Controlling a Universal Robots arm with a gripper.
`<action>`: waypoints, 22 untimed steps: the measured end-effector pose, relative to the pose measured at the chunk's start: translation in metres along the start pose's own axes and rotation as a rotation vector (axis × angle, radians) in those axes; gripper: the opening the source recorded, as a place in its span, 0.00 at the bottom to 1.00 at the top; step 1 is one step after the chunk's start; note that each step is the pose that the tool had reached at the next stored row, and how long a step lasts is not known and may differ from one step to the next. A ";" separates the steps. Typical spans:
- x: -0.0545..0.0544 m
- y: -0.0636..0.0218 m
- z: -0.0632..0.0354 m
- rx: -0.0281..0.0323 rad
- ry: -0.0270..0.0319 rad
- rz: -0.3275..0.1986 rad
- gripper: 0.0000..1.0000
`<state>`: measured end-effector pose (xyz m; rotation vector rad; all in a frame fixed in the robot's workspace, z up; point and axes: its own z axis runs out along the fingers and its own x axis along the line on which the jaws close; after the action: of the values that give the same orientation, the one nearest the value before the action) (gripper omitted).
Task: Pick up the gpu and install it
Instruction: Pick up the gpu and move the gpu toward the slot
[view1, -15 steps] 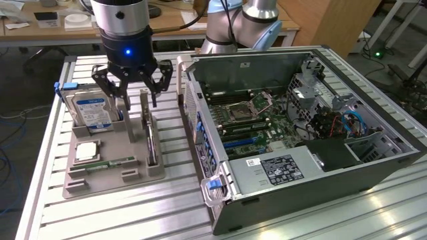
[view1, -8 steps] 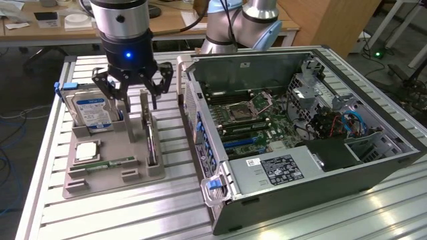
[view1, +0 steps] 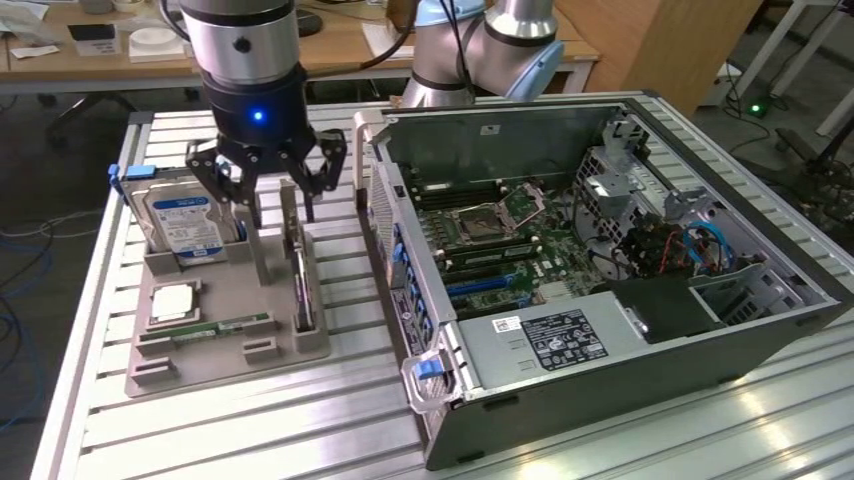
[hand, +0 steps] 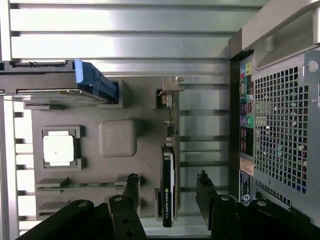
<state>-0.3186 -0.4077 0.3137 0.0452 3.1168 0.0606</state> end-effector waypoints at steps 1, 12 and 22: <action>0.000 -0.0002 0.0006 0.0000 -0.0001 0.000 0.59; 0.000 -0.0029 0.0078 0.0000 0.0000 0.000 0.59; 0.000 -0.0049 0.0147 0.0000 -0.0001 -0.001 0.59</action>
<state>-0.3186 -0.4121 0.2989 0.0443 3.1167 0.0606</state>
